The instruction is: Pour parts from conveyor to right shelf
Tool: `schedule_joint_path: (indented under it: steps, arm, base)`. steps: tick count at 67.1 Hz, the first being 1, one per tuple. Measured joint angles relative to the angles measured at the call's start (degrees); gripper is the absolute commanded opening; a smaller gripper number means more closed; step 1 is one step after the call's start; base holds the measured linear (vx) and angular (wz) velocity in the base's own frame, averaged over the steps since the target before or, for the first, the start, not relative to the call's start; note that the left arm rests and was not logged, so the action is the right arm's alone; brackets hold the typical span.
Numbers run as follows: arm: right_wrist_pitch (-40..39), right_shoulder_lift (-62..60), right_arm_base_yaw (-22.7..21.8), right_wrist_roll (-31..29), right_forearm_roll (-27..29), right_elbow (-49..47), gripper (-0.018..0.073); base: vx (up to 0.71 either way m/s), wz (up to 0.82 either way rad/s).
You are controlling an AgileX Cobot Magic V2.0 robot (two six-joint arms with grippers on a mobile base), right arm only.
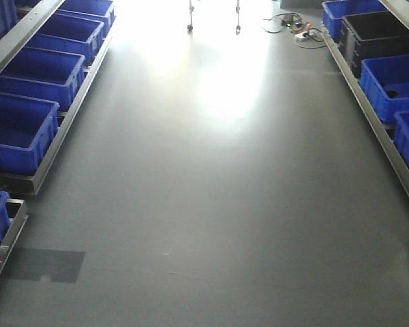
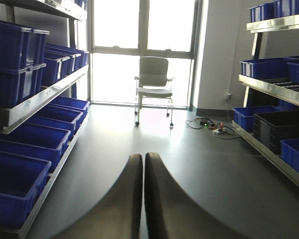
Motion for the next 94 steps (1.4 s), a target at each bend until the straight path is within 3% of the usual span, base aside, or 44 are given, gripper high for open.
schedule_joint_path:
  steps: [94]
  arm:
    - [0.0, 0.0, 0.0, 0.0, 0.0, 0.0, -0.0001]
  base:
    - [0.24, 0.81]
